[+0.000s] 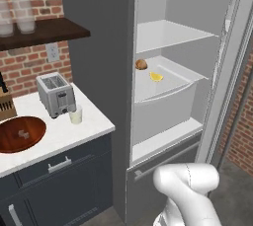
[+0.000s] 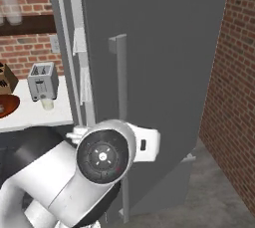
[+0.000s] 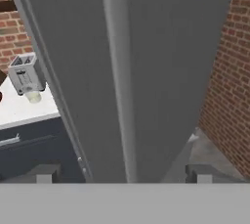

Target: Grab a lemon wedge from the fridge and one ice cube from the ice bowl, and put them in the glass of lemonade.

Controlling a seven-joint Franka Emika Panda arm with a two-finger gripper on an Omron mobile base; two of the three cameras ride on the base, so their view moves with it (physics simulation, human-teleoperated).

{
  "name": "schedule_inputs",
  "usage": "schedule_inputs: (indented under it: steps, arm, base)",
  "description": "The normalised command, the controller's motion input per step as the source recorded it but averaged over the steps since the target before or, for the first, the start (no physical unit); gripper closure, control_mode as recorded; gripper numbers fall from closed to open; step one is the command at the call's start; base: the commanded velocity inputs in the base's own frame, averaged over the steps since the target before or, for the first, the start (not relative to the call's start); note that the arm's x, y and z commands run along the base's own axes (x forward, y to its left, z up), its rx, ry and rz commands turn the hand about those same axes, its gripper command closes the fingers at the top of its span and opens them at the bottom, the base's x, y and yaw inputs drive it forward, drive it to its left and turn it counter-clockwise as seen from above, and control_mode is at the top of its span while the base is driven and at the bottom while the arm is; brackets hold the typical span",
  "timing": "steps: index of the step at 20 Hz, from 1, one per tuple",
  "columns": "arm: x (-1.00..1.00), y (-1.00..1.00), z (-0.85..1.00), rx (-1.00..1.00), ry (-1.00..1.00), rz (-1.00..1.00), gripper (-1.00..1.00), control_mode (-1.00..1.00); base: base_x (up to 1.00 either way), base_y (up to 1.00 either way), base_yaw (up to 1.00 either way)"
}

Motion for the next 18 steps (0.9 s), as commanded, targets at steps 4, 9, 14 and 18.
schedule_inputs:
  steps: [4, 9, 14, 18]
  arm:
    - [-0.93, 0.95, 0.85, -0.15, -0.24, -0.05, -1.00, -1.00]
    - [-0.65, 1.00, 0.75, -0.29, -0.19, -0.10, -1.00, -1.00]
    - [-0.20, 1.00, 0.56, -0.40, -0.01, -0.10, -1.00, -1.00]
    - [0.74, 1.00, 0.19, -0.52, 0.27, -0.14, -1.00, -1.00]
  base:
    - [0.00, 0.00, 0.00]
    - [0.00, 0.00, 0.00]
    - [0.00, 0.00, 0.00]
    - [0.00, 0.00, 0.00]
